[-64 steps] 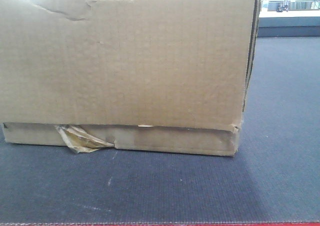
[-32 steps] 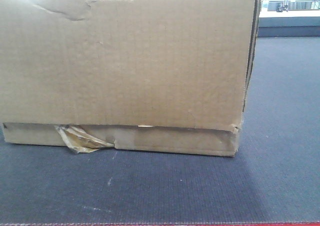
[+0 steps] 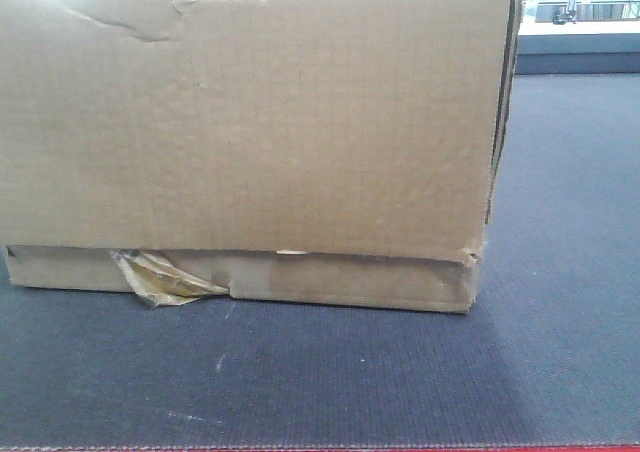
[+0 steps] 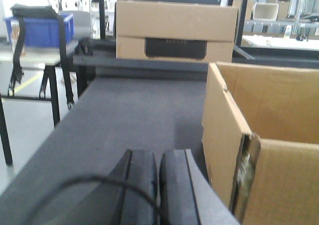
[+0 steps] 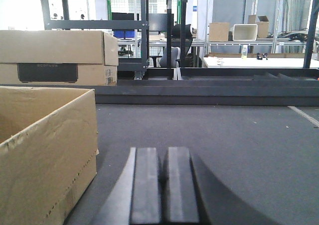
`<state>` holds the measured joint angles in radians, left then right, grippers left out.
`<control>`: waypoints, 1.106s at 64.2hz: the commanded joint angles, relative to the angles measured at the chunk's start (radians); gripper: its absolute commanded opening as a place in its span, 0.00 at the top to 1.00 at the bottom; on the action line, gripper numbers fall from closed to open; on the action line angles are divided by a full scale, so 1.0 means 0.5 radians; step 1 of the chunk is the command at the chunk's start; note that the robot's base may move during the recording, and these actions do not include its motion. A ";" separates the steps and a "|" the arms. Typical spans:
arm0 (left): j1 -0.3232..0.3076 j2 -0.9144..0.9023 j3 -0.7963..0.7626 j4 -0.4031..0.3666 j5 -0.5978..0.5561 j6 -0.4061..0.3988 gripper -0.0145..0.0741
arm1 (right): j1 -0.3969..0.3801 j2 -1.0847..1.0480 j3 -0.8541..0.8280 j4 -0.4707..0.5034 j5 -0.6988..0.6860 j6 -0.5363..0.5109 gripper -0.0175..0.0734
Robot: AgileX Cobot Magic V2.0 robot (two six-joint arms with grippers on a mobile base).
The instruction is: Grab carton from right shelf to conveyor
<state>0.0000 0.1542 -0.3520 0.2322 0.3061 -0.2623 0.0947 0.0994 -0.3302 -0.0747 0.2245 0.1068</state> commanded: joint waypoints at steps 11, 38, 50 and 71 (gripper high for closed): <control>0.106 -0.141 0.180 -0.273 -0.109 0.354 0.82 | -0.009 -0.012 0.003 -0.017 -0.045 -0.005 0.89; 0.131 -0.308 0.704 -0.352 -0.510 0.354 0.82 | -0.009 -0.011 0.003 -0.017 -0.049 -0.005 0.89; 0.131 -0.308 0.704 -0.352 -0.529 0.354 0.82 | -0.009 -0.011 0.003 -0.017 -0.049 -0.005 0.89; 0.131 -0.308 0.704 -0.352 -0.538 0.354 0.82 | -0.009 -0.011 0.003 -0.017 -0.049 -0.005 0.89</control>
<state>0.0622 0.0066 0.0011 0.0609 0.0627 -0.0899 0.0947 0.0994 -0.3302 -0.0747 0.2224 0.1068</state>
